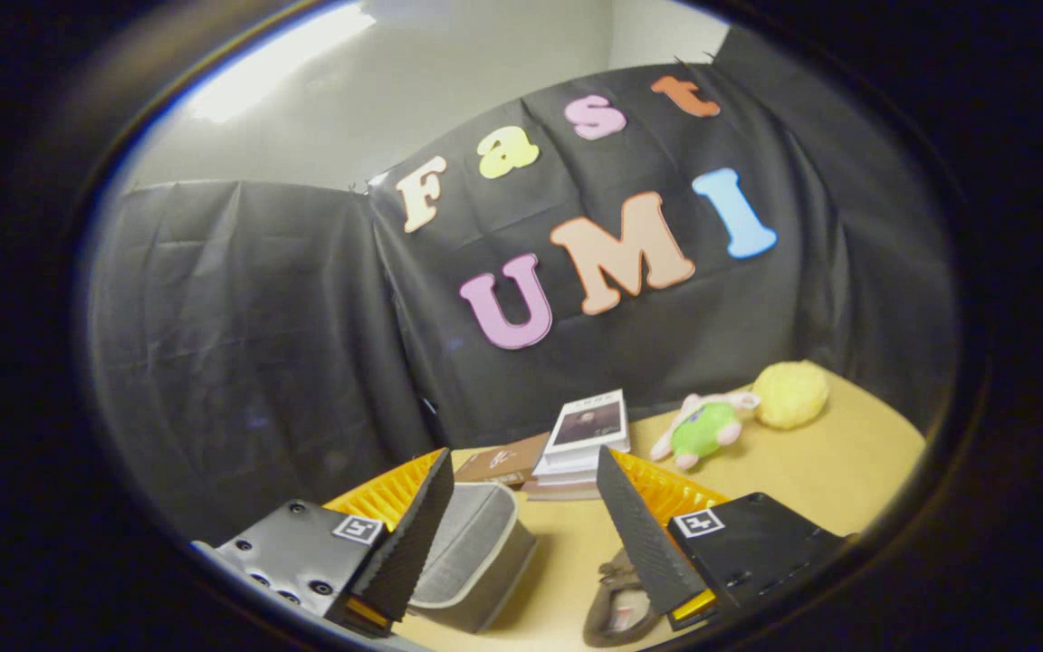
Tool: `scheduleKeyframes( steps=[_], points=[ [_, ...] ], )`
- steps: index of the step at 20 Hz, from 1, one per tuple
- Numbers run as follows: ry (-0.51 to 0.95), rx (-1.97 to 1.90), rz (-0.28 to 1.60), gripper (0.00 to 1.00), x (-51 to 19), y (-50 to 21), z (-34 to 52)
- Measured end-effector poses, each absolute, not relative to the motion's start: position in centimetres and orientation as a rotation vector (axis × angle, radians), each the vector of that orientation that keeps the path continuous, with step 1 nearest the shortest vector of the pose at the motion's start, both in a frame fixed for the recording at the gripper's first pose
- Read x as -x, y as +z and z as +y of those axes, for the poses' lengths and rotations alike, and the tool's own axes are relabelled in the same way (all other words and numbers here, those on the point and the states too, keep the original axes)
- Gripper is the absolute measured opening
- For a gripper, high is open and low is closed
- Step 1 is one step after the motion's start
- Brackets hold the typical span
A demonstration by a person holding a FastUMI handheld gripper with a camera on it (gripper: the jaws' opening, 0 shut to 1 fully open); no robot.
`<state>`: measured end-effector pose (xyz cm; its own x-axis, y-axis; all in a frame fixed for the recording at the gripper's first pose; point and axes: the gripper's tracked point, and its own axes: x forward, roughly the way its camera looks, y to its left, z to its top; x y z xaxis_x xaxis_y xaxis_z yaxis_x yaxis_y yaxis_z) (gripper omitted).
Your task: Open the storage box then place both shoes into the box .Put the left shoe in first, then the right shoe, with the right side of both shoes facing outward in a uniform manner.
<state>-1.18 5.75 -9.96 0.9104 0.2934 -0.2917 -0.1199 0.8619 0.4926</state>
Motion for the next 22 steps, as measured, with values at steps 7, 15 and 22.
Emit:
scheduleKeyframes(
  steps=[7, 15, 22],
  points=[
    [0.261, -0.827, 0.565, 0.99, 2.5, -14.7, 8.1],
    [0.317, -1.074, 0.742, 0.98, 3.9, -18.8, 11.2],
    [0.358, -1.261, 0.884, 0.98, 5.5, -22.0, 14.3]
  ],
)
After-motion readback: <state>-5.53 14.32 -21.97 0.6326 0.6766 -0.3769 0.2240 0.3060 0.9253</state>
